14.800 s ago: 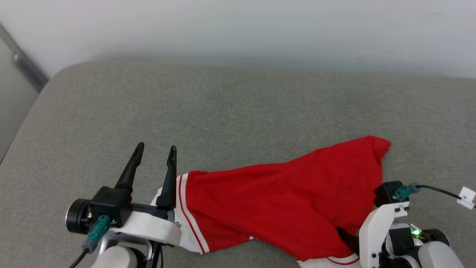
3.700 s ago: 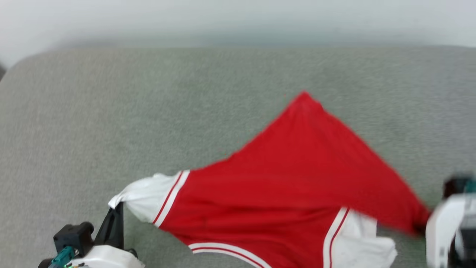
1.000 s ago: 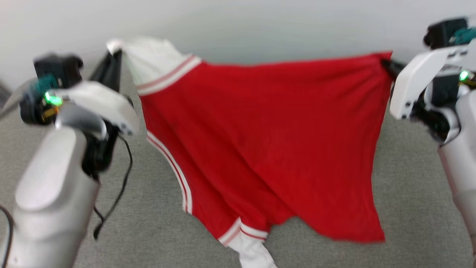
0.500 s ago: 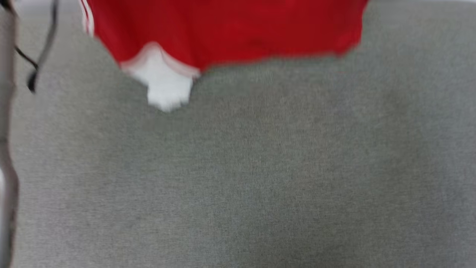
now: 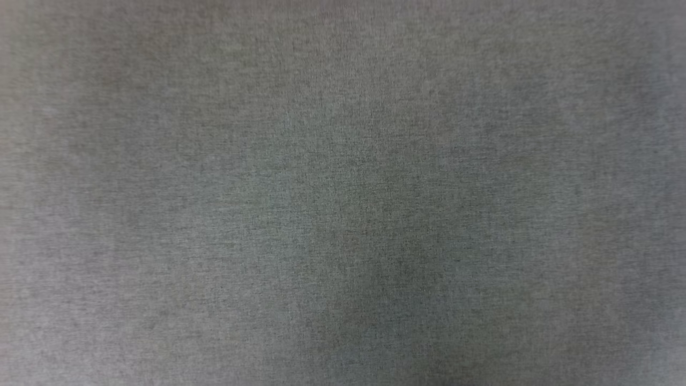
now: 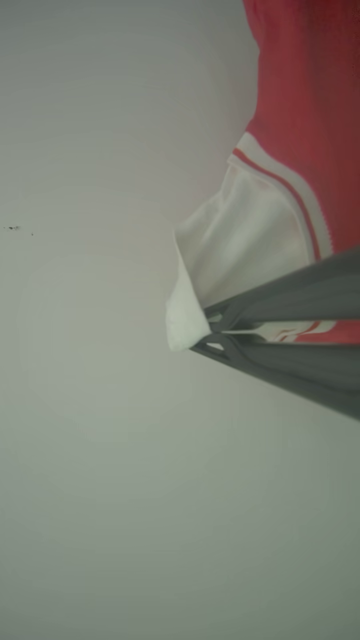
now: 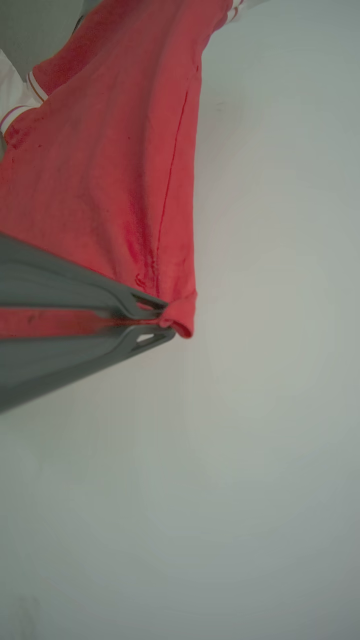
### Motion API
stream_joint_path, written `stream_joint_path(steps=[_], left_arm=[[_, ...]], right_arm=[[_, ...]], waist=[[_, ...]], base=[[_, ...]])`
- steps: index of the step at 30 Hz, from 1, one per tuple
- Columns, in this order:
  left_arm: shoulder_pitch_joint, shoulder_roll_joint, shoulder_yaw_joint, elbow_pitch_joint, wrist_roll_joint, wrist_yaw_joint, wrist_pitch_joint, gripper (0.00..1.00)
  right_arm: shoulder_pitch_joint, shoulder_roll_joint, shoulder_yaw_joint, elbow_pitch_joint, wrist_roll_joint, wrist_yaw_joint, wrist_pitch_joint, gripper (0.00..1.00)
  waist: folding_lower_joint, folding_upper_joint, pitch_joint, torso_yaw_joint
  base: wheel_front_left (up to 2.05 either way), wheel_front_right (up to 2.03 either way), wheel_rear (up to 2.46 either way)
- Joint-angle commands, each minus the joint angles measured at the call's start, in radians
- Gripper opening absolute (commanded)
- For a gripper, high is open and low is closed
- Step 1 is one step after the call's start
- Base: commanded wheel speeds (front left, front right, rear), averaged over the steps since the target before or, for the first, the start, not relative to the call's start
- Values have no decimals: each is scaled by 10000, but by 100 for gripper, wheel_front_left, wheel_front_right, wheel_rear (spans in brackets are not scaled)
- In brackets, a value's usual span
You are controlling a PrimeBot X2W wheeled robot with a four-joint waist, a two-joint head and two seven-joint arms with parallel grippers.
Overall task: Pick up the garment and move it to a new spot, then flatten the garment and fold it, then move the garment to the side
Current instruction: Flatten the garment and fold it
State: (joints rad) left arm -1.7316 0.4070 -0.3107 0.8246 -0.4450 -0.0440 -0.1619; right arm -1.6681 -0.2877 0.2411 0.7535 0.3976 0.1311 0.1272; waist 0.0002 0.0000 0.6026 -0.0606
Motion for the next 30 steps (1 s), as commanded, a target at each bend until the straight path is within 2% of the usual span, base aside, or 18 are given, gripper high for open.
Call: stream_joint_path(steps=[1, 10, 13, 16, 19, 24, 30], left_arm=[[-259, -7, 23, 197, -73, -58, -112, 0], [392, -262, 51, 1568, -449, -463, -620, 0], [944, -395, 55, 1988, -673, -616, -767, 0], [1950, -413, 74, 2215, -848, -724, -940, 0], [3944, -465, 120, 2016, -1067, -820, -1032, 0], [6990, -360, 777, 692, -1380, -817, -1050, 0], [10648, -314, 1349, -1007, -1565, -382, -1032, 0]], right_arm=[[-236, 47, 107, 135, 182, -7, -88, 0], [162, 145, 1082, 1221, 814, -7, -538, 0], [639, 155, 1448, 1642, 1077, -7, -809, 0], [1553, 275, 1840, 1975, 1467, -7, -1214, 0], [3152, 198, 2394, 2067, 2074, -7, -1614, 0], [5409, -76, 3162, 1648, 2721, -7, -2064, 0], [7683, -431, 3852, 996, 3221, -7, -2100, 0]], waist=[[-2, 0, 522, -13], [-2, 0, 818, 62], [-2, 0, 530, 120], [-2, 0, -214, 130], [-2, 0, -1416, 207], [-2, 0, -2826, 295], [-2, 0, -3978, 199]], base=[[0, 0, 0], [0, 0, 0], [0, 0, 0], [0, 0, 0], [0, 0, 0], [0, 0, 0], [0, 0, 0]])
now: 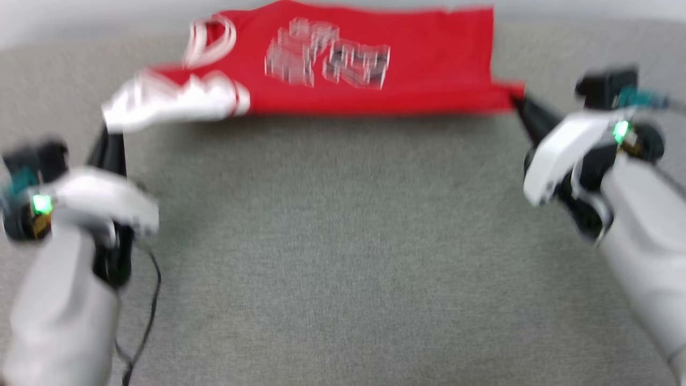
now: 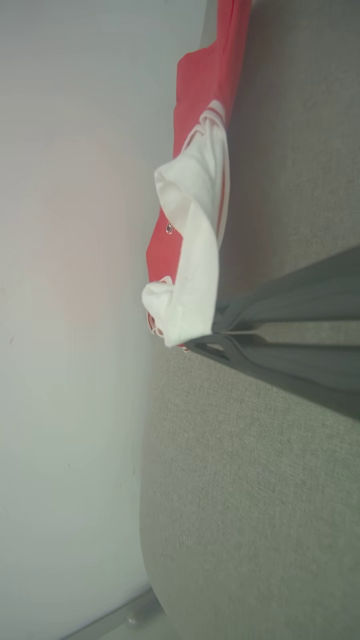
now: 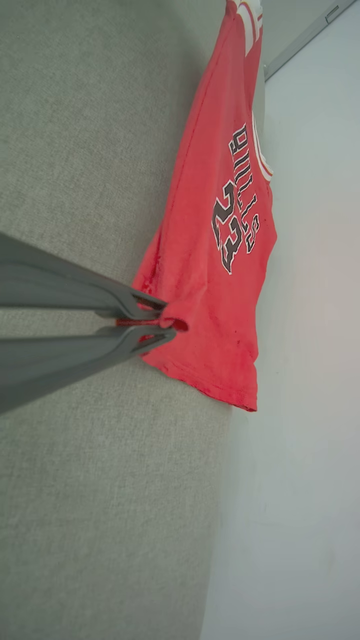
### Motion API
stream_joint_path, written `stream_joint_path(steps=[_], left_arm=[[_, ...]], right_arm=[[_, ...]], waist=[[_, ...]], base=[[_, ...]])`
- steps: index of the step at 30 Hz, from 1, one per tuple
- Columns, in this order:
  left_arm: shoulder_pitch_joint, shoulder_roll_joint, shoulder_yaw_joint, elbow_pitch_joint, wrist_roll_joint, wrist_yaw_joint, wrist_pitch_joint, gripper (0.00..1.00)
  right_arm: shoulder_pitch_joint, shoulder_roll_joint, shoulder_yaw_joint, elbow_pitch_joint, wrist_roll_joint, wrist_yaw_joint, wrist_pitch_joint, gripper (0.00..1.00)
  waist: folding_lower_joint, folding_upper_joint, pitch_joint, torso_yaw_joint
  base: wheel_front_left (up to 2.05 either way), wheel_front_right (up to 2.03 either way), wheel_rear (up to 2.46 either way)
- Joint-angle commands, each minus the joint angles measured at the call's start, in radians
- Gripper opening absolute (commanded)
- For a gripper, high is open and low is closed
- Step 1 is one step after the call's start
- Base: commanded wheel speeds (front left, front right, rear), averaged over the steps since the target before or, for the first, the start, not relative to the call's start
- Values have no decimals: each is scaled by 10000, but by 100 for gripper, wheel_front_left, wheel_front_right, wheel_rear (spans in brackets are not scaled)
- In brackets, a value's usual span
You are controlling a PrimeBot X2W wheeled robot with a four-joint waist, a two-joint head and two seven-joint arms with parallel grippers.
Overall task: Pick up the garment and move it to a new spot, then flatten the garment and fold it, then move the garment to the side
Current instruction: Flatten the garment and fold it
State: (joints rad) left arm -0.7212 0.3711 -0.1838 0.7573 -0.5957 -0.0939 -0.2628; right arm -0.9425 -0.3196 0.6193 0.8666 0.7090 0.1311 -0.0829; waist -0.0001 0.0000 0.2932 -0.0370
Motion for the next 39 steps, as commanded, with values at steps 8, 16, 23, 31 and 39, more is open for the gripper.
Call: stream_joint_path(steps=[8, 16, 23, 31, 39], left_arm=[[4934, 142, 322, -3379, -247, 1346, 502, 0], [8222, 248, 434, -6757, -473, 2809, 1921, 0], [9602, 455, 460, -8997, -582, 3583, 2922, 0], [7820, 500, 284, -8775, -707, 3124, 3184, 0], [5048, 505, -102, -6875, -625, 2252, 3214, 0]], right_arm=[[3105, -831, 515, -1374, 406, -7, 172, 0], [5491, -1378, 137, -2908, 468, -7, 926, 0], [6948, -1599, -1174, -4282, 48, -7, 1870, 0], [6777, -689, -2774, -5233, -1110, -7, 3038, 0], [5368, -145, -3115, -5180, -2225, -7, 3659, 0]], waist=[[1, 0, -2206, -81], [1, 0, -2833, -102], [1, 0, -2727, -11], [1, 0, -1812, 21], [1, 0, -507, 16]], base=[[0, 0, 0], [0, 0, 0], [0, 0, 0], [0, 0, 0], [0, 0, 0]])
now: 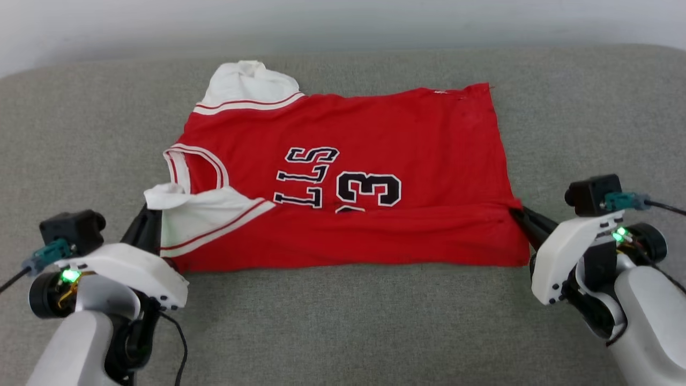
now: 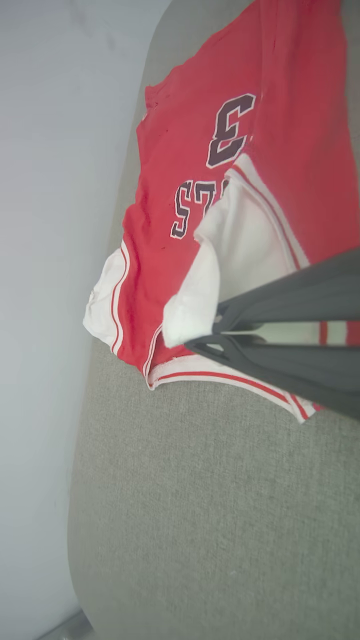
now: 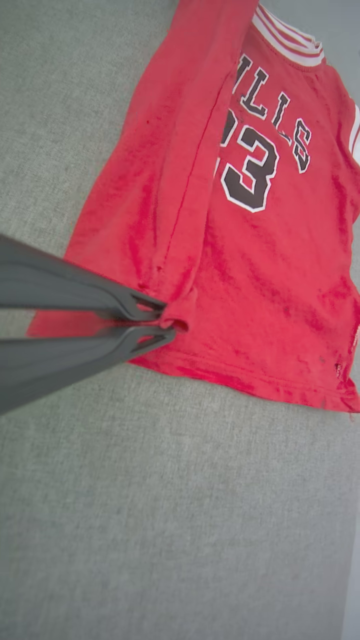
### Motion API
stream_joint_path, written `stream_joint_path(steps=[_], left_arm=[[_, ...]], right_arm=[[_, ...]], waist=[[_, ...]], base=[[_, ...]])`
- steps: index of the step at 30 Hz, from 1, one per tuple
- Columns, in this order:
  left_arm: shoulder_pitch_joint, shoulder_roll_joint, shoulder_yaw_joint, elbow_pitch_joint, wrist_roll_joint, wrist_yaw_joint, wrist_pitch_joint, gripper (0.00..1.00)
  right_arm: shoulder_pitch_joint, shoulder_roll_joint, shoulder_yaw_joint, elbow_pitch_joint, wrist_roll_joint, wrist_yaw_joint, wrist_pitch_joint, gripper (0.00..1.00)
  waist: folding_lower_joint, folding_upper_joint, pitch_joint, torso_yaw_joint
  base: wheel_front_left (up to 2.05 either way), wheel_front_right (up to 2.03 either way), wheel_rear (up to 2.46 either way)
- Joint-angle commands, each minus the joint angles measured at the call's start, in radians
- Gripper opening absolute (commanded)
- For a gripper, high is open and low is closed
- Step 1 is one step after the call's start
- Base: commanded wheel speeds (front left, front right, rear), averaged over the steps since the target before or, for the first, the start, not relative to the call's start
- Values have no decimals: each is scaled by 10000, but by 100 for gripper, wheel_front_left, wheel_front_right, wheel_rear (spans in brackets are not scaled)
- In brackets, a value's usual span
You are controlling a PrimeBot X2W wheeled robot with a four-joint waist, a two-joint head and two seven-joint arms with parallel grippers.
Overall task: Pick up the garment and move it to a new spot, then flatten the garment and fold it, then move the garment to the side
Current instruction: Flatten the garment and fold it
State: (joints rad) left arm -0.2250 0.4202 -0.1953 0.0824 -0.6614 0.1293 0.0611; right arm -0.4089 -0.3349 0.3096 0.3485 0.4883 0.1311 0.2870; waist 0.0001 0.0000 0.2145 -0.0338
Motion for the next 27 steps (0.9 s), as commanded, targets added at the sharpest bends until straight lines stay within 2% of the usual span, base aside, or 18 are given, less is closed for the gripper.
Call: stream_joint_path(steps=[1, 6, 11, 12, 13, 14, 15, 16, 17, 21, 27], left_arm=[[-191, 24, -10, 119, 45, -80, -31, 0], [-1345, -105, -216, 1336, -20, -502, 7, 0], [-2171, -291, -477, 2511, -135, -983, 90, 0], [-2281, -327, -505, 2788, -175, -1060, 138, 0], [-2366, -372, -546, 3032, -260, -1152, 233, 0], [-2466, -416, -563, 3291, -362, -1244, 327, 20], [-2576, -435, -572, 3492, -420, -1331, 381, 50], [-2661, -466, -589, 3665, -480, -1417, 390, 85], [-2692, -510, -586, 3875, -548, -1477, 396, 100], [-2684, -483, -509, 4351, -681, -1627, 257, 100], [-2458, -14, -527, 4333, -729, -1855, 528, 100]], right_arm=[[-187, 27, 13, 45, -103, -7, 0, 0], [-1031, 74, 310, 486, -340, -7, 97, 0], [-1552, 186, 510, 1063, -401, -7, -253, 0], [-1601, 217, 559, 1222, -404, -7, -286, 9], [-1636, 221, 633, 1352, -454, -7, -324, 35], [-1653, 279, 702, 1483, -414, -7, -389, 73], [-1631, 328, 739, 1617, -351, -7, -445, 100], [-1595, 341, 803, 1716, -333, -7, -521, 100], [-1565, 340, 857, 1775, -314, -7, -664, 100], [-1313, 281, 736, 1712, -477, -7, -1791, 100], [-502, 435, 375, 1129, -762, -7, -3793, 100]], waist=[[-1, 0, 432, -29], [-1, 0, 1064, -28], [-1, 0, 1465, -23], [-1, 0, 1505, -23], [-1, 0, 1528, -26], [-1, 0, 1541, -31], [-1, 0, 1539, -38], [-1, 0, 1509, -47], [-1, 0, 1459, -53], [-1, 0, 1066, -66], [-1, 0, 124, -174]], base=[[0, 0, 0], [0, 0, 0], [0, 0, 0], [0, 0, 0], [0, 0, 0], [0, 0, 0], [0, 0, 0], [0, 0, 0], [0, 0, 0], [0, 0, 0], [0, 0, 0]])
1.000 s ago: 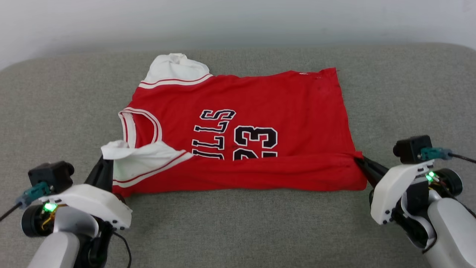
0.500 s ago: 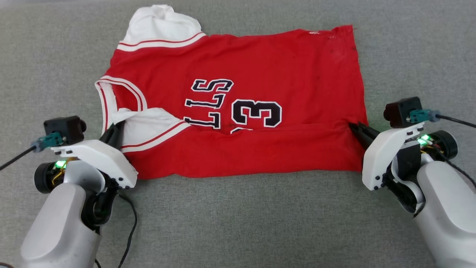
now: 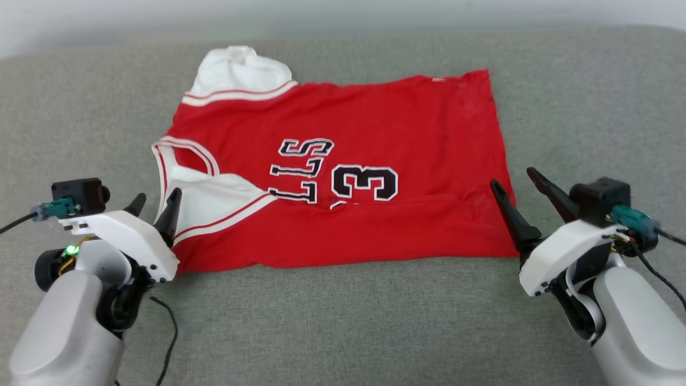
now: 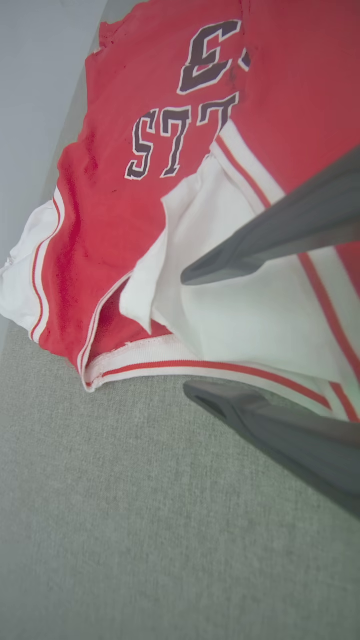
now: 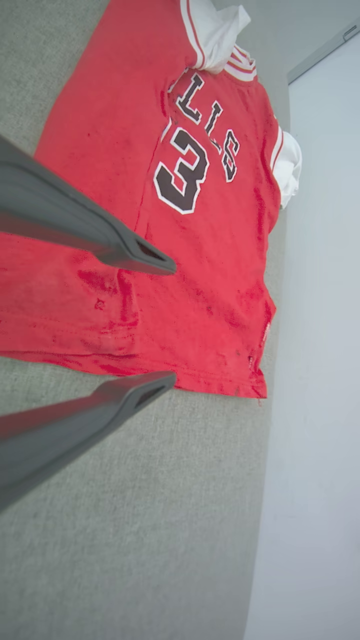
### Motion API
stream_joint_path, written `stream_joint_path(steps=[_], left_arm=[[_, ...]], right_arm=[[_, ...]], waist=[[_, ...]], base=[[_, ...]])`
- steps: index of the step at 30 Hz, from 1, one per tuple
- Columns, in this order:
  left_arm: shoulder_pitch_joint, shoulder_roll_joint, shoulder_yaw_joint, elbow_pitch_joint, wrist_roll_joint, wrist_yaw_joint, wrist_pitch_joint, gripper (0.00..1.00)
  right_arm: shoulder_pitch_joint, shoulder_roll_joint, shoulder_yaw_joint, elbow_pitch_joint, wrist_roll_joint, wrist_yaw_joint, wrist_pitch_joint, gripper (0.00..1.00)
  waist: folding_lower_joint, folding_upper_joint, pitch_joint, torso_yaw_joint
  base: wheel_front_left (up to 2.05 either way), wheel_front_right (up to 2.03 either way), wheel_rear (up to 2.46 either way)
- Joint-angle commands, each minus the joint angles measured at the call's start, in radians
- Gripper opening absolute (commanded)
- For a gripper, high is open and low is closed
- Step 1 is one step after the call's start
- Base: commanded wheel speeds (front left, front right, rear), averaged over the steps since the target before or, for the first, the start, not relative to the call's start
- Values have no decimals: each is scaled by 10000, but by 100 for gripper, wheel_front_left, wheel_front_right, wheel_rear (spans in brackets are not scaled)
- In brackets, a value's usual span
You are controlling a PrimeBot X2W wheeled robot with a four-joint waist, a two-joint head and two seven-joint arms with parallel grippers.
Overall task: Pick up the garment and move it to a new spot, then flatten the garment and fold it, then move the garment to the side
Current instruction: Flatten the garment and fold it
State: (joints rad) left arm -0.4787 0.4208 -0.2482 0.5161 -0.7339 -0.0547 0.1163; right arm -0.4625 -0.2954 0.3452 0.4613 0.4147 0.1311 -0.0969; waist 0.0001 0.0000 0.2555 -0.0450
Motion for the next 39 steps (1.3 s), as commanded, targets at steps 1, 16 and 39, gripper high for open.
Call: stream_joint_path(steps=[1, 16, 39], left_arm=[[109, 131, 13, -101, -11, -47, 82, 100], [860, 2945, -257, -2388, -1316, 303, 6274, 100], [899, 1994, -182, -1482, -2335, 70, 6296, 0]], right_arm=[[193, 90, -83, -143, -90, -7, -238, 100], [2350, 1217, -1798, -3912, -1506, -7, -200, 100], [1849, 1006, -2483, -3671, 60, -7, 3239, 100]], waist=[[-1, 0, -421, -92], [-1, 0, -269, -894], [-1, 0, 475, -1100]], base=[[0, 0, 0], [0, 0, 0], [0, 0, 0]])
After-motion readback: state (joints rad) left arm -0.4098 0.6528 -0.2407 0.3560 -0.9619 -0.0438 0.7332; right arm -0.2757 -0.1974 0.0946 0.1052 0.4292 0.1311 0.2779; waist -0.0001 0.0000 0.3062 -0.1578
